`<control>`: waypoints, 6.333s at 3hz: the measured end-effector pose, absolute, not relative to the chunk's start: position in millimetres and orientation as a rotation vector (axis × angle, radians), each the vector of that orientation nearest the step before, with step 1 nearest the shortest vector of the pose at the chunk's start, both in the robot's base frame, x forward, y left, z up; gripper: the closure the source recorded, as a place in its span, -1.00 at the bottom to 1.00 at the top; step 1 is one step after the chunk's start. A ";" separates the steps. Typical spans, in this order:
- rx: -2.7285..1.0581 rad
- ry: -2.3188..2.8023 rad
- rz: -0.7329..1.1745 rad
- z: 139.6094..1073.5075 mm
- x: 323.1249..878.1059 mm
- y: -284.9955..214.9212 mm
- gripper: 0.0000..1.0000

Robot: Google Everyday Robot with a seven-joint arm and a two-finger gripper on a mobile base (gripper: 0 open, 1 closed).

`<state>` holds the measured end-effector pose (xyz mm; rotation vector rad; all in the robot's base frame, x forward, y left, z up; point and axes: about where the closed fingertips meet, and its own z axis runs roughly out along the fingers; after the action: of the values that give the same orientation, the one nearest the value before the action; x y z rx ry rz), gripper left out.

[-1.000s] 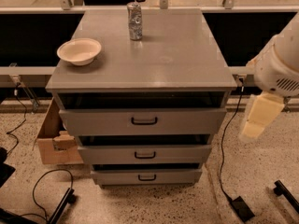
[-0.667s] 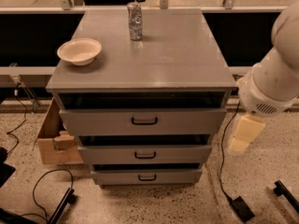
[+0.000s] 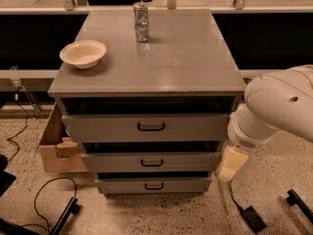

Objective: Open bottom drawer

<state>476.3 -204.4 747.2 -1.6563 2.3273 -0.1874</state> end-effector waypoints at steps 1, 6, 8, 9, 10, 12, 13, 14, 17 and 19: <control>-1.657 2.327 -0.188 747.4 476.3 -204.3 -1.00; -1.703 2.419 -0.037 531.0 472.9 -198.4 -1.00; -1.764 2.395 -0.001 490.4 479.3 -190.0 -1.00; -1.870 2.354 0.043 418.1 498.1 -177.5 -1.00; -1.925 2.316 0.070 363.6 512.1 -169.2 -1.00; -1.957 2.271 0.072 296.5 524.3 -162.8 -1.00; -1.981 2.239 0.054 276.7 531.3 -161.3 -1.00; -2.008 2.207 0.050 259.2 539.8 -158.8 -1.00; -1.957 2.155 0.087 220.5 582.9 -154.1 -1.00; -2.005 2.224 0.102 193.2 583.3 -151.2 -0.15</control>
Offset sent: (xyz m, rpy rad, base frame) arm -0.0175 0.0129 -0.0956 0.0244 0.1001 -0.0001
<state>583.3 -151.2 193.2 -2.0054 2.2239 0.1024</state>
